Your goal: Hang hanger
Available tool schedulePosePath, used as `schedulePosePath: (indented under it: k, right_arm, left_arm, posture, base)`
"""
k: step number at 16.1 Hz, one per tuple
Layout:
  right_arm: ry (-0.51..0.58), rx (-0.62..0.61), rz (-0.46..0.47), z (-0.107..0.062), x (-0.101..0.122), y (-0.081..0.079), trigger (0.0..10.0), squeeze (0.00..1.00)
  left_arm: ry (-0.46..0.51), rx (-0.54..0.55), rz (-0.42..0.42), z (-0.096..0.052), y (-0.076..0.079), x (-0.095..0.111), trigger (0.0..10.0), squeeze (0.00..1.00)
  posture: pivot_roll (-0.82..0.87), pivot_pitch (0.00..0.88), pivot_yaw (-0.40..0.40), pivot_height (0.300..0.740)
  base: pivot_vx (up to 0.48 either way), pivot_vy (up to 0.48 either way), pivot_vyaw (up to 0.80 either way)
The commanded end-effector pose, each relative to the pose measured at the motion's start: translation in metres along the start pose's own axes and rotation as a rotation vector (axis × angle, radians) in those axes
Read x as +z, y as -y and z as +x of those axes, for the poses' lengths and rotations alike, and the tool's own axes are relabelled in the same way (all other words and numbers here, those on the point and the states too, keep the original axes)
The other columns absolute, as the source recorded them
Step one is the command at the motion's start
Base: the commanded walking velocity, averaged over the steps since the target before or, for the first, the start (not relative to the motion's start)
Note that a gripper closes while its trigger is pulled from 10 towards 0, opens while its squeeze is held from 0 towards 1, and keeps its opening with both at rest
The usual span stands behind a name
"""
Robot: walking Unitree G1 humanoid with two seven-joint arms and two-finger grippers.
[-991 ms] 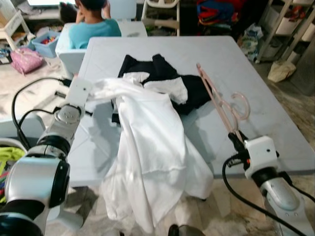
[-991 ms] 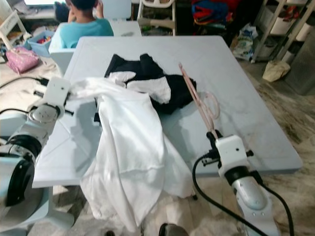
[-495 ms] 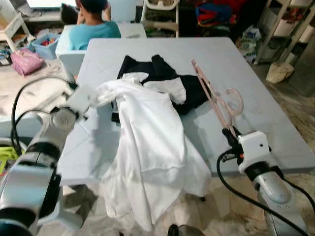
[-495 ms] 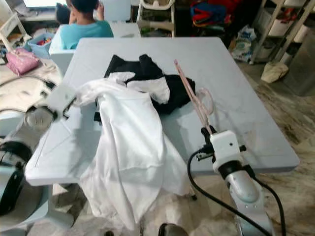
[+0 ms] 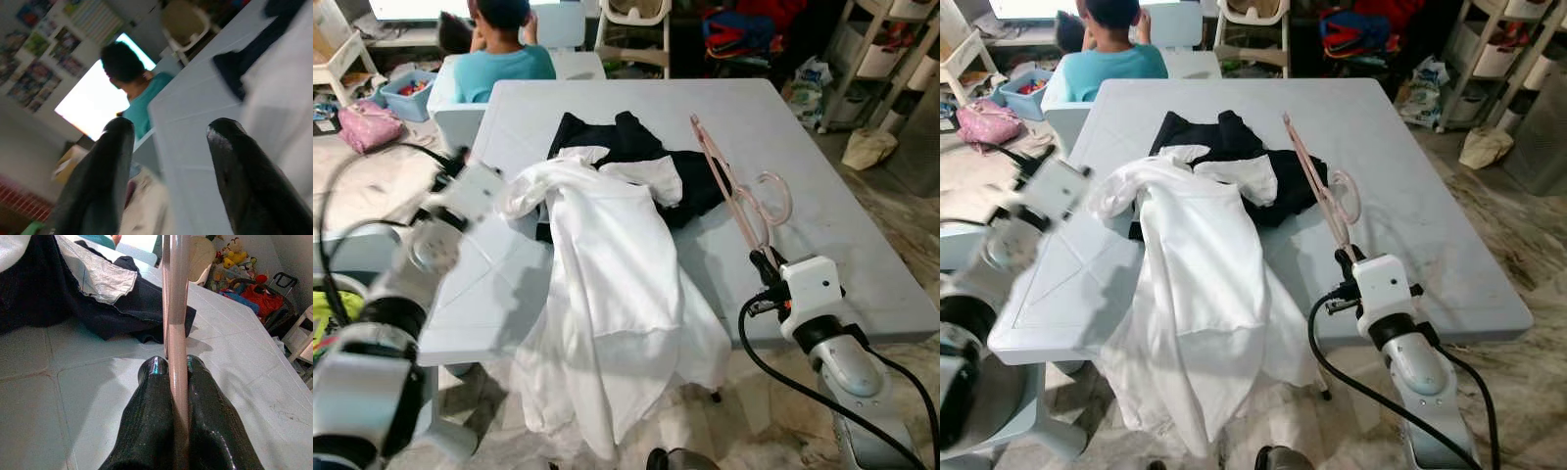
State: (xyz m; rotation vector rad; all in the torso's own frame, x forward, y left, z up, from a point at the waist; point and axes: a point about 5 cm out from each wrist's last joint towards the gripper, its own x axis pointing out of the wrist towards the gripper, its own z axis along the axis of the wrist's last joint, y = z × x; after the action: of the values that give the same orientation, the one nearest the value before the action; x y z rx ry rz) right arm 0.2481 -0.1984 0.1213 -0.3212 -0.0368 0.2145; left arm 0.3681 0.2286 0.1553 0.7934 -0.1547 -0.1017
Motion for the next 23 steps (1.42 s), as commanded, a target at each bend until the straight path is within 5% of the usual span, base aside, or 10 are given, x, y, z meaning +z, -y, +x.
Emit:
schedulePosePath:
  k: [1,6,8,9,11,12,16,17,18,23]
  right_arm:
    - [-0.021,0.012,0.017,0.002,-0.007,-0.005,10.0,0.00]
    - [-0.017,0.009,0.018,0.003,-0.008,-0.004,10.0,0.00]
    - [-0.018,0.014,0.025,0.004,-0.009,-0.006,10.0,0.00]
    - [-0.013,0.040,0.038,0.009,-0.010,-0.014,10.0,0.00]
    - [-0.006,0.054,0.043,0.013,-0.009,-0.018,10.0,0.00]
    - [0.004,0.063,0.044,0.019,-0.008,-0.019,10.0,0.00]
    - [0.017,0.045,0.029,0.028,-0.007,-0.011,10.0,0.00]
    - [0.017,0.037,0.024,0.030,-0.008,-0.008,10.0,0.00]
    - [0.017,0.036,0.023,0.031,-0.010,-0.007,10.0,0.00]
    - [0.047,0.047,0.009,0.037,-0.006,-0.016,10.0,0.00]
  left_arm:
    - [0.050,-0.014,-0.030,-0.002,0.002,0.005,10.0,1.00]
    - [0.094,0.073,-0.219,-0.016,0.010,0.014,10.0,1.00]
    - [0.129,0.109,-0.341,-0.026,0.021,0.035,10.0,1.00]
    - [0.184,0.111,-0.467,-0.041,0.035,0.063,10.0,1.00]
    - [0.180,0.062,-0.574,-0.051,0.049,0.076,10.0,1.00]
    - [0.126,-0.023,-0.717,-0.063,0.067,0.086,10.0,1.00]
    - [-0.100,-0.163,-0.858,-0.101,0.087,0.071,10.0,1.00]
    - [-0.195,-0.212,-0.897,-0.116,0.089,0.067,10.0,0.86]
    - [-0.251,-0.249,-0.913,-0.121,0.091,0.067,10.0,0.00]
    - [-0.414,-0.448,-0.954,-0.125,0.108,0.067,10.0,0.00]
  posture:
    - [-0.07,0.030,-0.026,0.740]
    - [-0.06,0.030,-0.026,0.740]
    - [-0.03,0.031,-0.032,0.740]
    - [-0.01,0.031,-0.042,0.740]
    - [0.02,0.028,-0.049,0.740]
    - [0.04,0.023,-0.054,0.740]
    - [0.05,0.015,-0.049,0.740]
    - [0.06,0.013,-0.047,0.740]
    - [0.07,0.009,-0.046,0.740]
    - [0.06,0.004,-0.041,0.740]
  base:
    - [0.000,0.000,0.00]
    - [0.000,0.000,0.00]
    - [0.000,0.000,0.00]
    - [0.000,0.000,0.00]
    - [0.000,0.000,0.00]
    - [0.000,0.000,0.00]
    - [0.000,0.000,0.00]
    - [0.000,0.000,0.00]
    - [0.000,0.000,0.00]
    - [0.000,0.000,0.00]
